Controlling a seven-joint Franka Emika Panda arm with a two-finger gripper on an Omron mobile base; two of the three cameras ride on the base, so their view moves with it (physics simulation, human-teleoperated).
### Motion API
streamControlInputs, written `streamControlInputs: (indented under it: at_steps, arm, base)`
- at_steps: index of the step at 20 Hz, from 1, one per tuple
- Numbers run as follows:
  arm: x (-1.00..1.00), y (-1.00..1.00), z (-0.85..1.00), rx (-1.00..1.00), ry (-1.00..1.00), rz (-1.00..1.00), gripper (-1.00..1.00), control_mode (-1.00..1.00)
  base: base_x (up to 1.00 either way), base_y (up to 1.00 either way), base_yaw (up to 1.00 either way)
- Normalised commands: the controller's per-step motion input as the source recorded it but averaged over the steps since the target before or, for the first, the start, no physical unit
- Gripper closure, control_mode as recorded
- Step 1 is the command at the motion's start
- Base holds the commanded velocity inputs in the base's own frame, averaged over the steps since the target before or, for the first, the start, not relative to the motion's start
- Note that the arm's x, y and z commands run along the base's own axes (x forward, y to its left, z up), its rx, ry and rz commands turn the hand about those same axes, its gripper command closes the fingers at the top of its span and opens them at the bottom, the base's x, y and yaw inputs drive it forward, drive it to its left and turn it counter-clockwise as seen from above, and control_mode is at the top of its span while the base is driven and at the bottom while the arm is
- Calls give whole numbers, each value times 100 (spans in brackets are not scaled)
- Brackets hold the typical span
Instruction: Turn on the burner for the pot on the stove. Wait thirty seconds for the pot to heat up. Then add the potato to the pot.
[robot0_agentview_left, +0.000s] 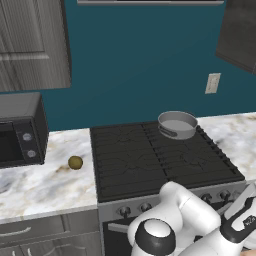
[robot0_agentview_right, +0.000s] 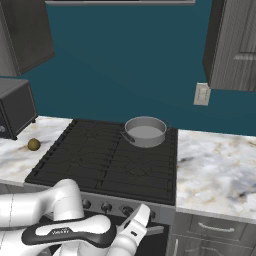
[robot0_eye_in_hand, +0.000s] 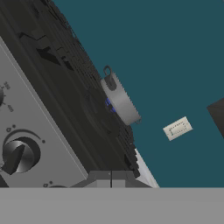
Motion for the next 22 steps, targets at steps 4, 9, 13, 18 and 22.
streamControlInputs:
  at_steps: [4,9,13,18,22]
  arm:
    - [0,0,0,0,0,0,100,-100]
    - [0,0,0,0,0,0,100,-100]
    - [0,0,0,0,0,0,100,-100]
    - [0,0,0,0,0,0,100,-100]
    - [0,0,0,0,0,0,100,-100]
  base:
    - [0,0,0]
    - [0,0,0]
    - [0,0,0]
    - [0,0,0]
    - [0,0,0]
